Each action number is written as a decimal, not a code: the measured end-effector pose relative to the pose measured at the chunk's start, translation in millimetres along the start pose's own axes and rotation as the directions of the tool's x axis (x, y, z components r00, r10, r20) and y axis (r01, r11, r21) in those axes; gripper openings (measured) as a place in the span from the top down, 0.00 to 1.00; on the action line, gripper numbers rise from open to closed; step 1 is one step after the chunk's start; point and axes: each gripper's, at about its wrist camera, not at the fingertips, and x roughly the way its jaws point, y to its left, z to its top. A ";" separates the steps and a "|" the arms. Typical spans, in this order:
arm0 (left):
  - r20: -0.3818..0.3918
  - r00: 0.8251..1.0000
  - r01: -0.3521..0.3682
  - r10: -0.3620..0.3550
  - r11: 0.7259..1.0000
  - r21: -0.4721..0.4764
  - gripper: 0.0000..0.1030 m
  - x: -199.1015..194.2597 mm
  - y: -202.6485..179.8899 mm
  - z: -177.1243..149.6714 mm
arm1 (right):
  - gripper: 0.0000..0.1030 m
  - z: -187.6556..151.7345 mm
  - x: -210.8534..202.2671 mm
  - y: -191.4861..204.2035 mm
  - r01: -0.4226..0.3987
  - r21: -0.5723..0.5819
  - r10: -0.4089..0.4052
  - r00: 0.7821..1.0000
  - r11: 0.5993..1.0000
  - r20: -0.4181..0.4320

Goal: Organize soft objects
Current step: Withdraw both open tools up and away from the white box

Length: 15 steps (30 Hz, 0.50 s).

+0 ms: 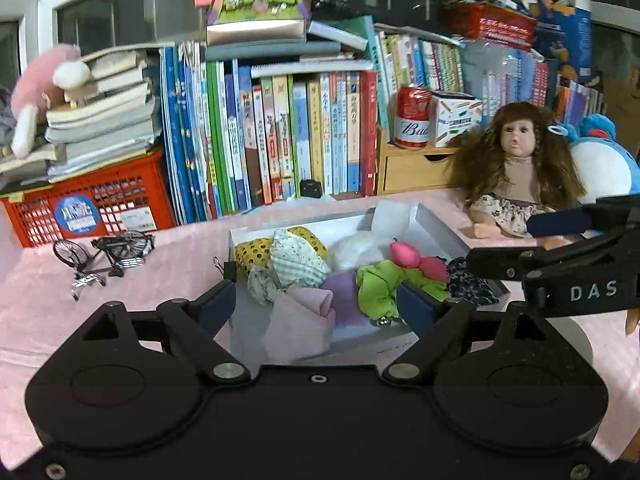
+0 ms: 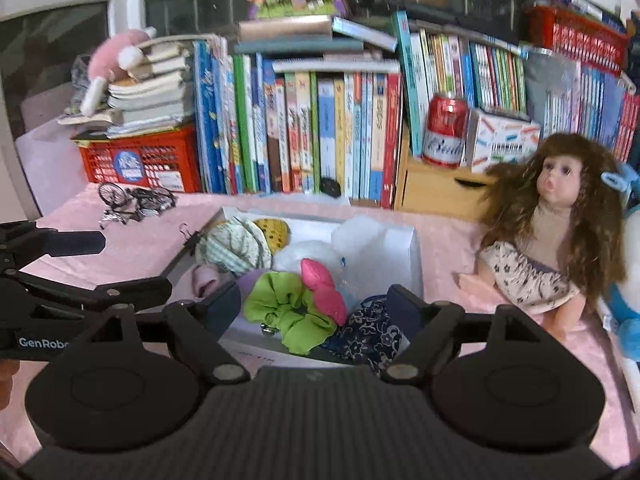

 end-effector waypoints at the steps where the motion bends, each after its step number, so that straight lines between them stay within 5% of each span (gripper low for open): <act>1: 0.013 1.000 0.002 -0.003 1.000 0.007 0.16 -6.1 -1.3 -2.3 | 0.15 -1.3 -5.4 0.9 -0.003 -0.004 0.003 1.000 1.000 0.013; 15: 0.088 0.996 -0.001 0.011 0.994 -0.111 0.11 -63.1 7.6 -49.7 | 0.09 -38.6 -67.6 5.2 0.005 -0.010 -0.003 0.986 1.000 0.169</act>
